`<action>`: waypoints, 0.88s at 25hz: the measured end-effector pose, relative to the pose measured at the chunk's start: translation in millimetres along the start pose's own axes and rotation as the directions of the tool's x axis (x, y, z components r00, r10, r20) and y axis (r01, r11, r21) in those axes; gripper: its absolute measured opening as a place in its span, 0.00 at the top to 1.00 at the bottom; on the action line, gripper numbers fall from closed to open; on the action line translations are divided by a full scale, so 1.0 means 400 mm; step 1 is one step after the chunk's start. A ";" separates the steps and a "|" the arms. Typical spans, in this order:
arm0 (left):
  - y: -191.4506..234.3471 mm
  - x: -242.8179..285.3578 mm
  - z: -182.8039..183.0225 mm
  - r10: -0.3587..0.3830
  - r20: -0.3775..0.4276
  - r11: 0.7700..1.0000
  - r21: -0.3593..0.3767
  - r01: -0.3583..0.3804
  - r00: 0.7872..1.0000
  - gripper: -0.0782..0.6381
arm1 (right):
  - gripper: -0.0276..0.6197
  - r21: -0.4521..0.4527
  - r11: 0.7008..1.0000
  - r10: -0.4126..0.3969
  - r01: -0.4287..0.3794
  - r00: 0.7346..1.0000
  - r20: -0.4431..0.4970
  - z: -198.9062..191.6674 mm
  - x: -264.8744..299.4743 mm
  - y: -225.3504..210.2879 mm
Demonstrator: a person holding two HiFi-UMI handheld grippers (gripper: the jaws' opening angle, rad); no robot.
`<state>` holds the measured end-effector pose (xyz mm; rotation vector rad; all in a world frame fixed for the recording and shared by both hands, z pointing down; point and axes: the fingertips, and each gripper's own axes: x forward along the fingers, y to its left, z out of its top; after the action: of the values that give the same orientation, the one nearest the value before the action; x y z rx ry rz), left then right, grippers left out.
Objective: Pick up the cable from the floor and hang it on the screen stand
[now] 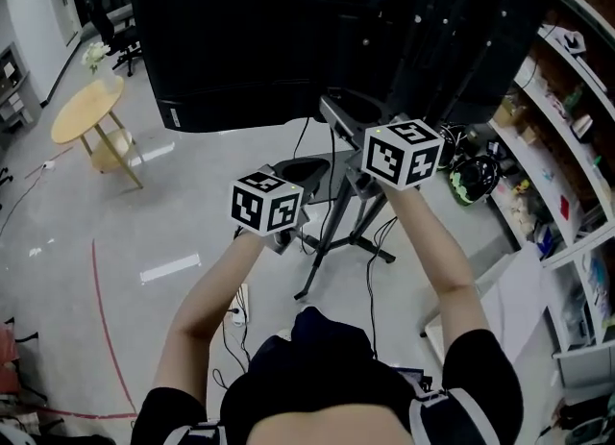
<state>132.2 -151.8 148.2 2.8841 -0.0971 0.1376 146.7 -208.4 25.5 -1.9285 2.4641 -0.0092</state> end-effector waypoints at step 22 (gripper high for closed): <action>-0.107 0.216 0.297 -0.151 0.129 0.977 0.167 0.129 0.980 0.89 | 0.74 -0.170 0.984 0.075 -0.053 0.989 0.125 0.416 -0.016 -0.090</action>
<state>231.4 -145.0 31.9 3.0441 0.0969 -0.0902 185.4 -210.1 -140.5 -1.8397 2.5099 0.3237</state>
